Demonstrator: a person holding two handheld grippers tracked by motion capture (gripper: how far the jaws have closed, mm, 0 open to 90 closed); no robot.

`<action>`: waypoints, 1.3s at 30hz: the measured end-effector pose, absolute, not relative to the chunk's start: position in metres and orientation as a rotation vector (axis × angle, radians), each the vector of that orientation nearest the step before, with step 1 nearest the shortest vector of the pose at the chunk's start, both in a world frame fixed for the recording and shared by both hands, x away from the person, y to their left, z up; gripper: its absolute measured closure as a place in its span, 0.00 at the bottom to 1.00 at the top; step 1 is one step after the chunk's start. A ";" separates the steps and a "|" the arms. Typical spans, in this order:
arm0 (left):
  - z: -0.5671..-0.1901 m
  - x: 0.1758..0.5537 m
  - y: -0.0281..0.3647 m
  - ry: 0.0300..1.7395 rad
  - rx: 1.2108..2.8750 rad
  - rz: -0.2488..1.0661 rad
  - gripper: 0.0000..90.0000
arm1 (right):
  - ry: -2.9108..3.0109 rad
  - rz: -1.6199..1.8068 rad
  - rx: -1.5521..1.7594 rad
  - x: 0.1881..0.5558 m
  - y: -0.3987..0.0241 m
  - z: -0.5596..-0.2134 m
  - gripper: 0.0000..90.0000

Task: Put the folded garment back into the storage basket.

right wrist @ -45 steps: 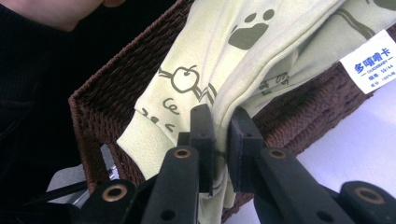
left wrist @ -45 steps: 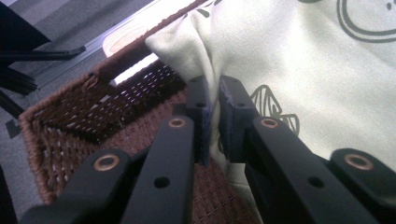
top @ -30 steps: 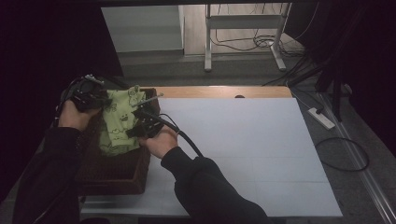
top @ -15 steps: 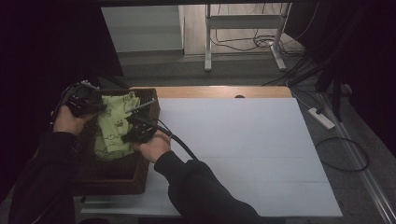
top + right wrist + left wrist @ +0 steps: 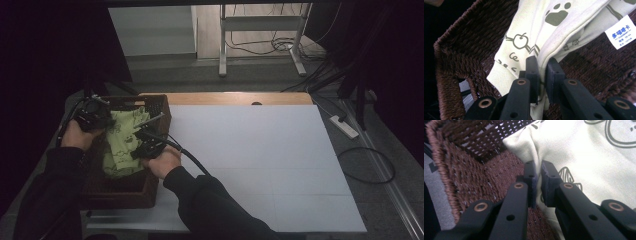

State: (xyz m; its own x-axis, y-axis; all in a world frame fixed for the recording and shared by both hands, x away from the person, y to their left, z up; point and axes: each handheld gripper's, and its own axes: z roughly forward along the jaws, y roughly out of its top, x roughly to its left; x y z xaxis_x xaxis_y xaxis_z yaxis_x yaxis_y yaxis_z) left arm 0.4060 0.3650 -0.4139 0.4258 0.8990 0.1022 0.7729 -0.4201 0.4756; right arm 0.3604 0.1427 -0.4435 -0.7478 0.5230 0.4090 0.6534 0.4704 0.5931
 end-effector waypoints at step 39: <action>-0.441 0.393 0.354 1.411 2.121 0.247 0.45 | -2.764 -1.230 -0.811 0.353 0.100 -0.421 0.32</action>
State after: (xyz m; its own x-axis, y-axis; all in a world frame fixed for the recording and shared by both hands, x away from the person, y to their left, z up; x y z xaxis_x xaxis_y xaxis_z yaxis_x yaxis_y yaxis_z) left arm 0.3934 0.3536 -0.4410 0.4253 0.8915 -0.1559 0.7852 -0.2778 0.5534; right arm 0.3534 0.0996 -0.4214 -0.8660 0.4532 0.2116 0.4605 0.5574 0.6908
